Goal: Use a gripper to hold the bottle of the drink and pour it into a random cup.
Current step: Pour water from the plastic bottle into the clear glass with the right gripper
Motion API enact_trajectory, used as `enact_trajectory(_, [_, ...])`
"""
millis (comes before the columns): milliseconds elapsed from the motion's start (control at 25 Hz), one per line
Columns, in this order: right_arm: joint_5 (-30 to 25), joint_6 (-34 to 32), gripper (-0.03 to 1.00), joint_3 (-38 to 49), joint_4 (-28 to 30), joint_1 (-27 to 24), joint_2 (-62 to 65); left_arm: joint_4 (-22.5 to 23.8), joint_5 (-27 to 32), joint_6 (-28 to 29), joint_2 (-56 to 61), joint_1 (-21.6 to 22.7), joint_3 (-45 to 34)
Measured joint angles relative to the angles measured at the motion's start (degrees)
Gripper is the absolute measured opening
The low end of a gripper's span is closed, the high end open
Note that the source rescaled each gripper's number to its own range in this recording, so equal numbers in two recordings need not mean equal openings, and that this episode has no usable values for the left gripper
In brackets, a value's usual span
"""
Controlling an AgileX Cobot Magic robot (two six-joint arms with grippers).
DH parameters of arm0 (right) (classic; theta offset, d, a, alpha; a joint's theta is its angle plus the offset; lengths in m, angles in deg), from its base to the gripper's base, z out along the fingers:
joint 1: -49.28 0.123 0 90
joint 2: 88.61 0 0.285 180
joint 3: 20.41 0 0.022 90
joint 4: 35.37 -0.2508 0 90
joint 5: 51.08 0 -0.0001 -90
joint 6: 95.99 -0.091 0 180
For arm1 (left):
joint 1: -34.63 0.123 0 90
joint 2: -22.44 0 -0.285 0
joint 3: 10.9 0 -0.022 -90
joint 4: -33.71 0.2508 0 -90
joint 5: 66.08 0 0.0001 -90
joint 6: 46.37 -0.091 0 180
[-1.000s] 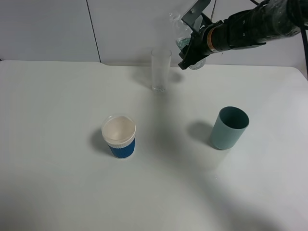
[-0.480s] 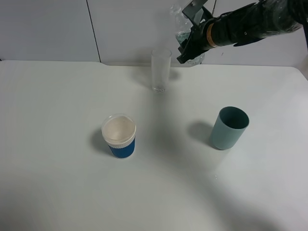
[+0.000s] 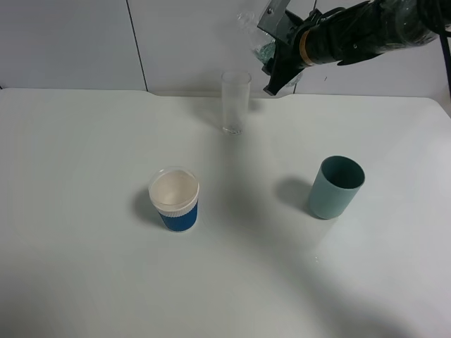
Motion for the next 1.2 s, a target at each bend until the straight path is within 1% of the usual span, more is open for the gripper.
enact_trajectory(120, [-0.5, 4.1, 0.0, 0.0, 0.0, 0.0, 0.0, 0.0, 0.0, 0.0, 0.0, 0.0, 0.0])
enact_trajectory(320, [-0.7, 8.3, 0.0, 0.0, 0.0, 0.0, 0.0, 0.0, 0.0, 0.0, 0.0, 0.0, 0.0])
enact_trajectory(560, [-2.9, 14.9, 0.0, 0.0, 0.0, 0.3, 0.0, 0.0, 0.0, 0.0, 0.0, 0.0, 0.0])
enact_trajectory(680, [-3.1, 17.9, 0.0, 0.0, 0.0, 0.7, 0.0, 0.0, 0.0, 0.0, 0.0, 0.0, 0.0])
enact_trajectory(800, [-4.1, 19.4, 0.0, 0.0, 0.0, 1.4, 0.0, -0.1, 0.0, 0.0, 0.0, 0.0, 0.0])
enact_trajectory(1080, [-8.4, 23.6, 0.0, -0.1, 0.0, 3.0, 0.0, 0.0, 0.0, 0.0, 0.0, 0.0, 0.0])
enact_trajectory(1200, [-10.8, 24.2, 0.0, -0.1, 0.0, 3.3, 0.0, 0.0, 0.0, 0.0, 0.0, 0.0, 0.0])
